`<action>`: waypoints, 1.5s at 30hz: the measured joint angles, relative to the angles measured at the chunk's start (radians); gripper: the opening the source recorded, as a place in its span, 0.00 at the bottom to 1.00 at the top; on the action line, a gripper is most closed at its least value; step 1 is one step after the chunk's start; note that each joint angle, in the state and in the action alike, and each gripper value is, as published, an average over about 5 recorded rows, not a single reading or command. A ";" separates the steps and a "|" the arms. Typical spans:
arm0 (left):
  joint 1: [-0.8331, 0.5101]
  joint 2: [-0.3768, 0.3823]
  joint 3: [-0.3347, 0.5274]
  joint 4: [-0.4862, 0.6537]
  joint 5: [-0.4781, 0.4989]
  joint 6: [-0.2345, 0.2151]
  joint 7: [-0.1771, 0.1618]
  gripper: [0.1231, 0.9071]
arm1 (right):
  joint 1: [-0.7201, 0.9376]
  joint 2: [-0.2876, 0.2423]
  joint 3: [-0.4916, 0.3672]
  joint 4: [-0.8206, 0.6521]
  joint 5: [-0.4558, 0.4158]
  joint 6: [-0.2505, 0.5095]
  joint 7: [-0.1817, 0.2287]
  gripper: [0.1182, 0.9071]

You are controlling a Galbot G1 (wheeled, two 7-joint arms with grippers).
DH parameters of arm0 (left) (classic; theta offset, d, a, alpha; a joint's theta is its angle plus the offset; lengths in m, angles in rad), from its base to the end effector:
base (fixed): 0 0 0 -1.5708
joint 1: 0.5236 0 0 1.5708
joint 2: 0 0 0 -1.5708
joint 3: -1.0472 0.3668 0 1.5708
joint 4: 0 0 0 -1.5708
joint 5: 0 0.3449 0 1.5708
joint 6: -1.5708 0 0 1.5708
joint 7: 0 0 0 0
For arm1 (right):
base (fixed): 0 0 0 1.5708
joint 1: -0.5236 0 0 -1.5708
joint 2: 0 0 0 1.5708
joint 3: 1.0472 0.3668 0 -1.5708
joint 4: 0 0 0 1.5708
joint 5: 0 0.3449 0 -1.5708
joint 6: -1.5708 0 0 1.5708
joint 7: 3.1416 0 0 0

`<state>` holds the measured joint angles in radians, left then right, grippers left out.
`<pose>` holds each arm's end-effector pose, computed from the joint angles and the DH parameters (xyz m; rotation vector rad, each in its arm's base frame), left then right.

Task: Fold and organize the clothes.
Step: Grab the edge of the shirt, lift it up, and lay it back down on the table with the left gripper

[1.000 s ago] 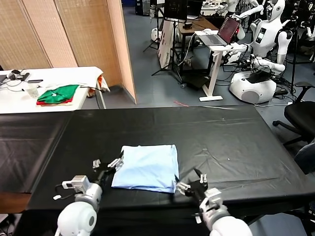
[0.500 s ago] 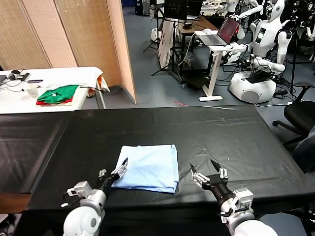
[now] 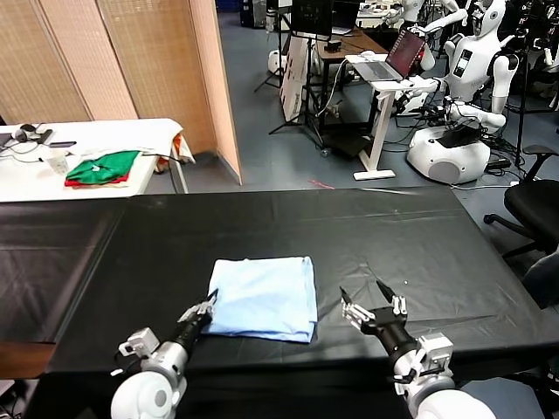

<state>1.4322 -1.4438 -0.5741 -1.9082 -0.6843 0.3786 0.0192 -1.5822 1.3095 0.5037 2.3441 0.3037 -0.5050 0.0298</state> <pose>0.2079 0.0483 -0.3524 -0.1442 -2.6324 0.7526 0.1496 -0.0278 -0.2315 0.2845 -2.8287 -0.0658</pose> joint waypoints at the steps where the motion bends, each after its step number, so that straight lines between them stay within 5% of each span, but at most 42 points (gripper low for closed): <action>1: -0.001 0.001 0.000 -0.003 0.015 -0.001 -0.003 0.07 | -0.001 0.000 0.002 0.000 0.000 0.001 0.000 1.00; 10: 0.003 0.076 -0.021 -0.067 0.232 -0.031 -0.040 0.06 | 0.010 -0.008 0.034 -0.016 0.009 0.006 -0.001 1.00; 25: 0.097 0.490 -0.289 -0.165 0.284 -0.028 -0.068 0.06 | 0.049 -0.013 0.012 -0.087 0.012 0.005 -0.001 1.00; 30: 0.123 0.565 -0.364 -0.207 0.351 -0.026 -0.088 0.06 | 0.047 -0.005 0.002 -0.106 0.013 0.010 -0.002 1.00; 35: 0.128 0.524 -0.312 -0.268 0.385 -0.009 -0.130 0.06 | 0.039 0.006 -0.001 -0.115 0.007 0.012 -0.002 1.00; 45: 0.075 0.243 0.051 -0.218 0.502 -0.010 -0.153 0.06 | 0.031 0.000 0.014 -0.105 0.044 0.002 -0.003 1.00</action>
<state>1.5075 -1.2006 -0.5233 -2.1264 -0.1826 0.3684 -0.1336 -1.5512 1.3098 0.5177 2.2388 0.3474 -0.5025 0.0266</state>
